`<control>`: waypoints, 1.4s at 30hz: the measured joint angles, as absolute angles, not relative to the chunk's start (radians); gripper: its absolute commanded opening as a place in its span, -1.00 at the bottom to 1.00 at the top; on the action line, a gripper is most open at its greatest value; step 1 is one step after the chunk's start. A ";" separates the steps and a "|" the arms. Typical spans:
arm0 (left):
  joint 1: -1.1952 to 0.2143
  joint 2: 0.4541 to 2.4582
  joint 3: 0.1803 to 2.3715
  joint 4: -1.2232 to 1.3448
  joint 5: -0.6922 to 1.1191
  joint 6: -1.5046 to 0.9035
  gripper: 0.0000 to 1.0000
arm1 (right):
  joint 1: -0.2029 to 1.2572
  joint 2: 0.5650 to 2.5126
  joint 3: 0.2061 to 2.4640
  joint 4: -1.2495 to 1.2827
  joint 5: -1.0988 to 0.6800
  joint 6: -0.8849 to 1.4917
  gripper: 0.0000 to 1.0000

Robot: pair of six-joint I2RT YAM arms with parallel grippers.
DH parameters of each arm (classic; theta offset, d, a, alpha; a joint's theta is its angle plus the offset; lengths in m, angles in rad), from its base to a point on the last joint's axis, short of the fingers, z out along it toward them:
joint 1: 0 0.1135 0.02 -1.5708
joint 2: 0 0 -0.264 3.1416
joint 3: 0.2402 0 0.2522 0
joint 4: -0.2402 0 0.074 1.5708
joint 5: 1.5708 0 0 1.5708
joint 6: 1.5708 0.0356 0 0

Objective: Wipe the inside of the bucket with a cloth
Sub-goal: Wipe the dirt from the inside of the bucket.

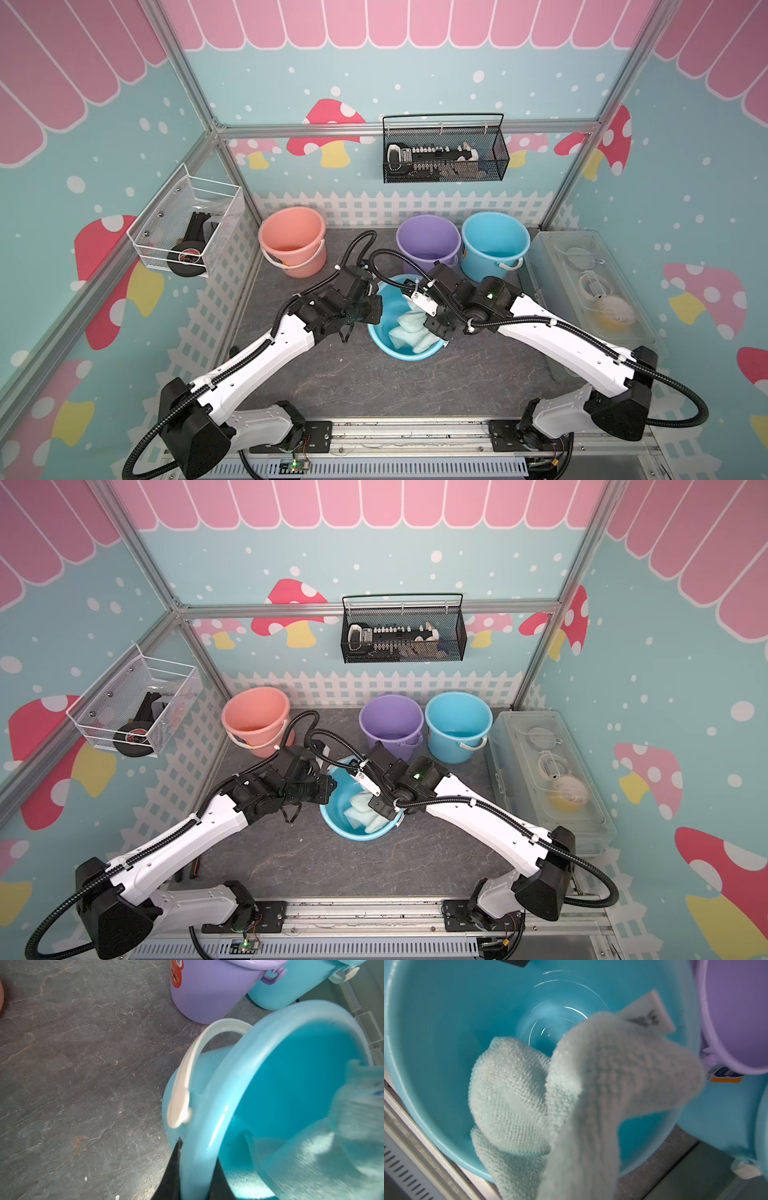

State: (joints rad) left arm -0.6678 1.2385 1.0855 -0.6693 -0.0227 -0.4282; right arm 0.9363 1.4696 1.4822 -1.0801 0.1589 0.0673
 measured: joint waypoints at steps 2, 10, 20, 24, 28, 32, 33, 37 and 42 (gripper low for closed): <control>-0.668 1.240 1.085 -0.666 -0.019 -0.439 -1.00 | 0.937 1.514 1.488 -1.092 0.120 0.124 -1.00; -0.663 1.240 1.085 -0.657 0.004 -0.478 -1.00 | 0.934 1.624 1.446 -1.045 -0.021 0.257 -1.00; -0.655 1.240 1.081 -0.654 0.028 -0.506 -1.00 | 0.910 1.705 1.327 -0.816 -0.067 0.352 -1.00; -0.650 1.240 1.080 -0.654 0.027 -0.509 -1.00 | 0.906 1.760 1.316 -0.753 -0.062 0.371 -1.00; -0.649 1.240 1.078 -0.661 0.023 -0.509 -1.00 | 0.903 1.797 1.313 -0.709 -0.057 0.376 -1.00; -0.648 1.244 1.077 -0.662 0.013 -0.509 -1.00 | 0.903 1.830 1.313 -0.672 -0.054 0.376 -1.00; -0.648 1.246 1.077 -0.662 0.010 -0.509 -1.00 | 0.903 1.837 1.312 -0.661 -0.056 0.376 -1.00; -0.643 1.248 1.075 -0.672 -0.002 -0.509 -1.00 | 0.900 1.868 1.302 -0.622 -0.075 0.379 -1.00; -0.640 1.248 1.071 -0.678 -0.009 -0.509 -1.00 | 0.892 1.893 1.303 -0.616 -0.122 0.375 -1.00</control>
State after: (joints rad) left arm -0.6395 1.2476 1.0714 -0.6777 -0.0086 -0.5095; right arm 0.8921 1.8927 1.3033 -0.6159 -0.1223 0.3752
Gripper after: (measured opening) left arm 0.128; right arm 0.053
